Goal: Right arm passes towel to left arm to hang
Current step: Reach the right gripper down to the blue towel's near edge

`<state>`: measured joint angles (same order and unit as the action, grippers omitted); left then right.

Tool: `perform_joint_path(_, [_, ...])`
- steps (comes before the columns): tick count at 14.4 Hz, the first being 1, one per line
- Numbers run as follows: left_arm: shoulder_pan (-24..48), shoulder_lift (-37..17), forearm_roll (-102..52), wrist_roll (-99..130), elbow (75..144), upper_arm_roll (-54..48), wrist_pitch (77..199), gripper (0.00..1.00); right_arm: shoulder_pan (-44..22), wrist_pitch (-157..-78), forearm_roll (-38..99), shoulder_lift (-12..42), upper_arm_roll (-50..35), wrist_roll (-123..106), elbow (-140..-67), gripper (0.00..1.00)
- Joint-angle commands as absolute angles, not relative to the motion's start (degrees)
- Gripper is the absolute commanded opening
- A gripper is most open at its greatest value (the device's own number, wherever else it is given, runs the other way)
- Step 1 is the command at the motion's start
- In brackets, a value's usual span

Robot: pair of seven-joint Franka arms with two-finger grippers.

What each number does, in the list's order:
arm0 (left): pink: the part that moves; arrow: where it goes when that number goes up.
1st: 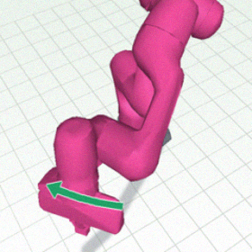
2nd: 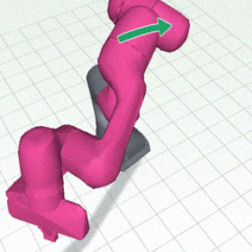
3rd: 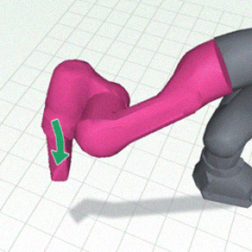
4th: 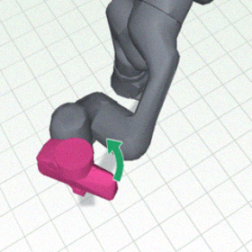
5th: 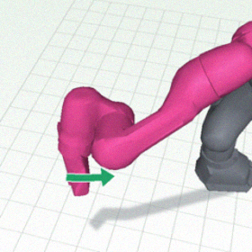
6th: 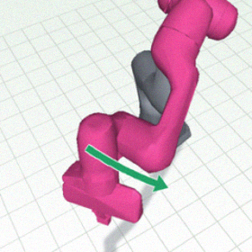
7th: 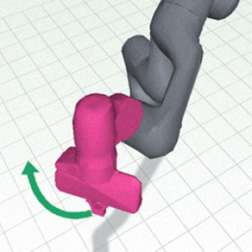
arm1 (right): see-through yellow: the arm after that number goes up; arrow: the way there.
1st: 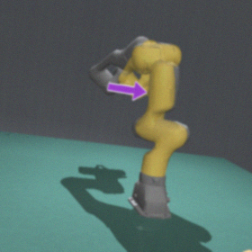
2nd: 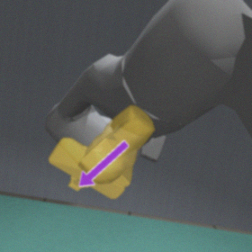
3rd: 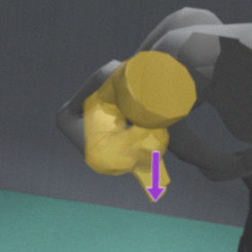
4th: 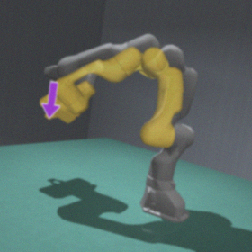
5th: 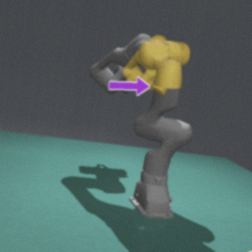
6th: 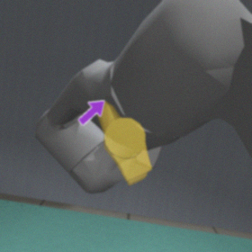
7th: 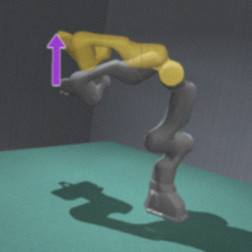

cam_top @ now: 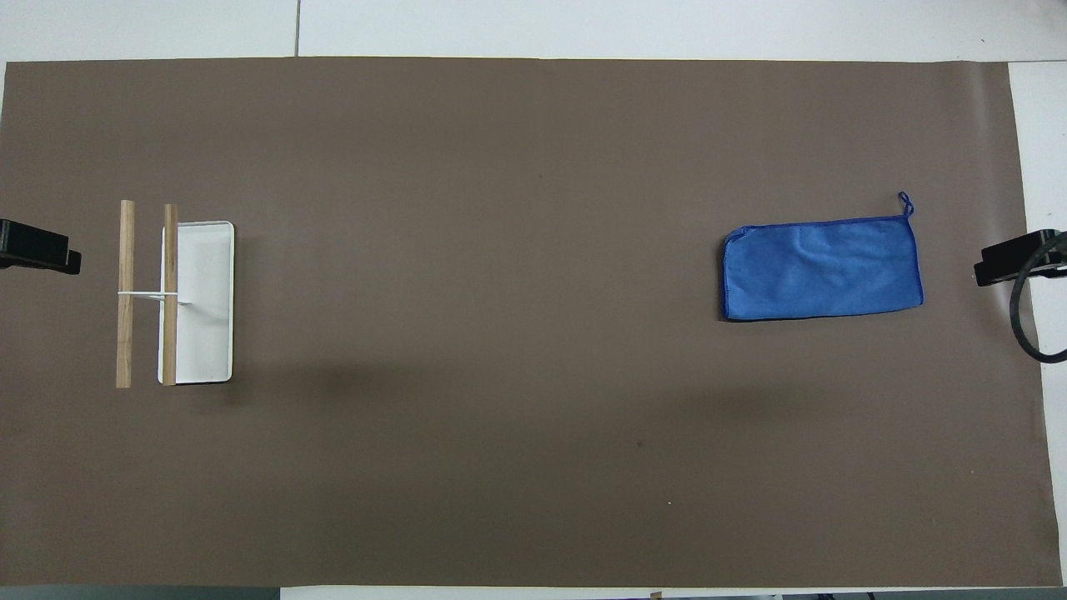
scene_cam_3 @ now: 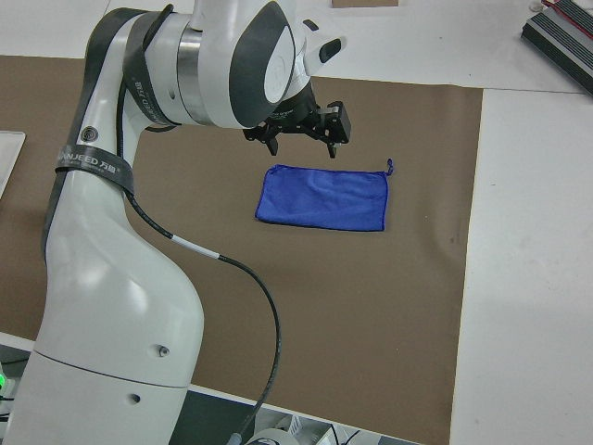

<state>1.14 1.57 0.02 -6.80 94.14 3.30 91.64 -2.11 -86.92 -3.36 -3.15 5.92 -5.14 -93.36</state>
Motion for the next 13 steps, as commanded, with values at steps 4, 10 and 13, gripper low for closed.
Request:
perform_joint_path(4, [1.49, 2.72, 0.0, -6.24, 95.54, 3.43, 92.46, 1.0, -2.2, -86.92, -3.43, -3.16, 5.8, -4.3, -93.51, 1.0])
perform_joint_path(10, [1.49, 2.72, 0.0, -6.24, 95.54, 3.43, 92.46, 1.0, -3.59, -90.76, -1.51, -3.87, 5.8, -4.84, -96.4, 1.0])
perform_joint_path(13, [1.49, 2.72, 0.0, -6.24, 95.54, 3.43, 92.46, 1.0, -6.14, -99.74, -0.62, -1.08, 5.89, -4.83, -100.46, 1.0])
